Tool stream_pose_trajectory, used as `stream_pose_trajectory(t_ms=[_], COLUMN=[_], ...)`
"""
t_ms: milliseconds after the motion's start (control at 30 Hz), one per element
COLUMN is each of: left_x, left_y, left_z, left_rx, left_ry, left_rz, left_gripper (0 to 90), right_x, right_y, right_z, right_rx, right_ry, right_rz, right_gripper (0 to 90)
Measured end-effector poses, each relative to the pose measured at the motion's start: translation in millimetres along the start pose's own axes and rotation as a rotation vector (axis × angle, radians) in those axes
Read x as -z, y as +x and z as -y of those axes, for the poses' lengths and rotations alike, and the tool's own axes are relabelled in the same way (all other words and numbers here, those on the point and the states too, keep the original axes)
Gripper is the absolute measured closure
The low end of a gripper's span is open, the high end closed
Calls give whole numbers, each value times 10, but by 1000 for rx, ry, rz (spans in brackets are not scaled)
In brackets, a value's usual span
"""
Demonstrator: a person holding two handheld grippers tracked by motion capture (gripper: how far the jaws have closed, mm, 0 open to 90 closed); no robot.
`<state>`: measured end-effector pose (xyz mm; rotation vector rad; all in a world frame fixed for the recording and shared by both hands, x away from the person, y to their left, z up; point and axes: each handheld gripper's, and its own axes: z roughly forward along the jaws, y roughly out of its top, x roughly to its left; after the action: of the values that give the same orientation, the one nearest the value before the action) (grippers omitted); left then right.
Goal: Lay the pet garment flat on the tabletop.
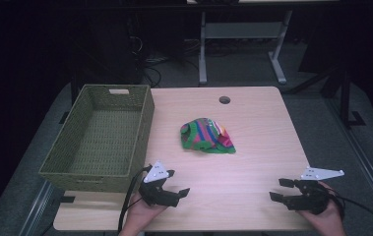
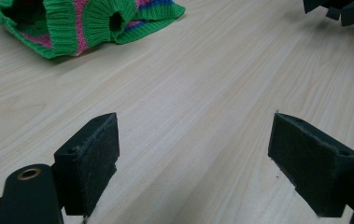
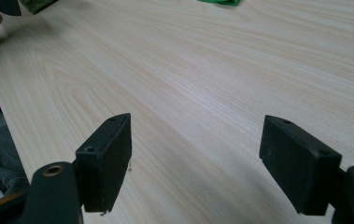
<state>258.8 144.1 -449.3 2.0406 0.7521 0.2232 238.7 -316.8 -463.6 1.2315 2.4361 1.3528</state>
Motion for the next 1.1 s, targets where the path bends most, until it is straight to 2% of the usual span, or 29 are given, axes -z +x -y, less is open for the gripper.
stream_pose_trajectory(t_ms=[100, 200, 400, 500, 567, 667, 800, 867, 1000, 1100], left_x=[-3, 7, 11, 31, 44, 44, 41, 30, 16, 32], left_y=[3, -2, -5, 6, 7, 26, 44, 62, 58, 44], left_z=[0, 11, 31, 39, 41, 56, 60, 54, 49, 50], left_rx=[-4, -12, -18, -5, -8, 8, 15, 59, 47, 35], left_ry=[5, 9, 17, 7, 3, 2, 4, -15, -6, -4], left_rz=[0, 4, 1, -1, -6, -4, 1, 27, 29, 24], left_gripper=[162, 162, 162, 162, 162, 162, 162, 163, 163, 163], right_x=[-2, -27, -152, -219, -249, -282, -316, -322, -373, -405], right_y=[6, 27, 117, 136, 132, 121, 89, 65, 34, 5], right_z=[-13, -33, -149, -239, -295, -381, -470, -506, -589, -634], right_rx=[-17, -13, 47, 69, 70, 60, 71, 71, 76, 64], right_ry=[-14, -14, 66, 71, 75, 81, 100, 100, 129, 114], right_rz=[-14, -17, -5, -21, -40, -66, -77, -87, -78, -96], right_gripper=[249, 249, 245, 238, 238, 251, 270, 293, 298, 310])
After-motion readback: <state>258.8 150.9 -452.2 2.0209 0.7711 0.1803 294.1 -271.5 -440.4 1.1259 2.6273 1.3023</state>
